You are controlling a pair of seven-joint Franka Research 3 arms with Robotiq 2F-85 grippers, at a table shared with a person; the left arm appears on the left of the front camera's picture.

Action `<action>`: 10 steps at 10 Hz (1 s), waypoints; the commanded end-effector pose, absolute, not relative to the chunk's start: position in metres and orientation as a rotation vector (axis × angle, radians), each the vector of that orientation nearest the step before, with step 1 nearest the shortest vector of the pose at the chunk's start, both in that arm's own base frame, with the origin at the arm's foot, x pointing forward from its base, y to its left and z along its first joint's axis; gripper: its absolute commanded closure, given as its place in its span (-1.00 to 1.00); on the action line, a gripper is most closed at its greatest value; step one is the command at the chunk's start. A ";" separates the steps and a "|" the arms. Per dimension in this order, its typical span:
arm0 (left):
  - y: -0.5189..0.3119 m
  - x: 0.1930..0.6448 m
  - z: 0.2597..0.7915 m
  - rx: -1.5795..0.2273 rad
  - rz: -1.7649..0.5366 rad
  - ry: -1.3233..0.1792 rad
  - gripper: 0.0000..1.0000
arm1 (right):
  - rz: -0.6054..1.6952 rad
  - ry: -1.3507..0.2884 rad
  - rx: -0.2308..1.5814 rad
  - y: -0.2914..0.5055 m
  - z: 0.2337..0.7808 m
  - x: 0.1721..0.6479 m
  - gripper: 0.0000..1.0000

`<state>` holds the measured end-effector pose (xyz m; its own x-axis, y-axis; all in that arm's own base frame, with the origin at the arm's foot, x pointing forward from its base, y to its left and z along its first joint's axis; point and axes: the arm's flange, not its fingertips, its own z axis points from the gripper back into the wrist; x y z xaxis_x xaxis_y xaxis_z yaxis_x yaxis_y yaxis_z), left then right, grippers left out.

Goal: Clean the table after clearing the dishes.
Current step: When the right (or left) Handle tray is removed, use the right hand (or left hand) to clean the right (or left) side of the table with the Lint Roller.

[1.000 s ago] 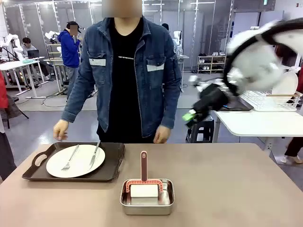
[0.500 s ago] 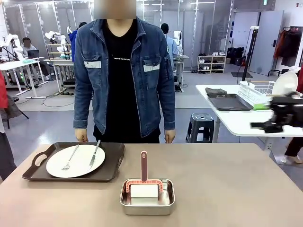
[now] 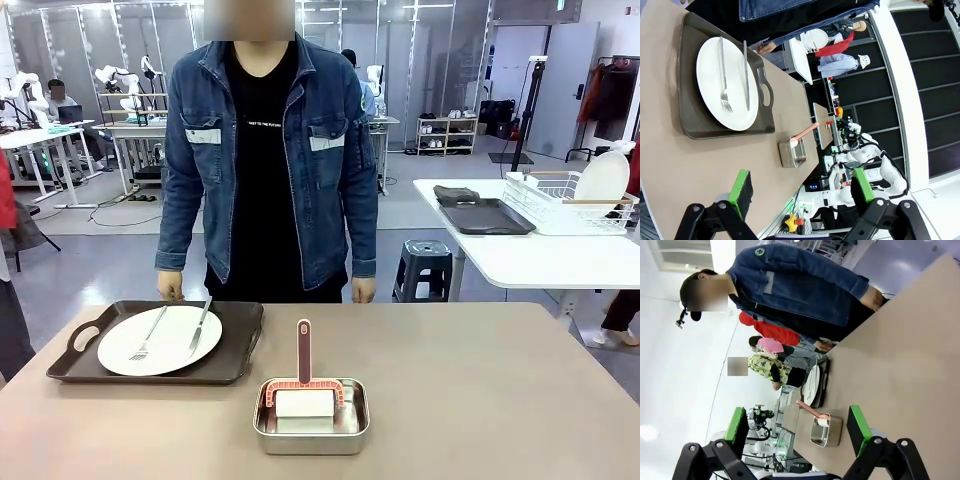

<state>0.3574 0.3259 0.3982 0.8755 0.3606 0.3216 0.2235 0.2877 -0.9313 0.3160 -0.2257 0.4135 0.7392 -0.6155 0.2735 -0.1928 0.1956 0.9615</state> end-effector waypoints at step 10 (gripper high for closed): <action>0.327 0.354 0.400 -1.298 0.097 -0.536 -1.00 | -0.358 -0.732 1.363 -0.230 0.406 0.303 -1.00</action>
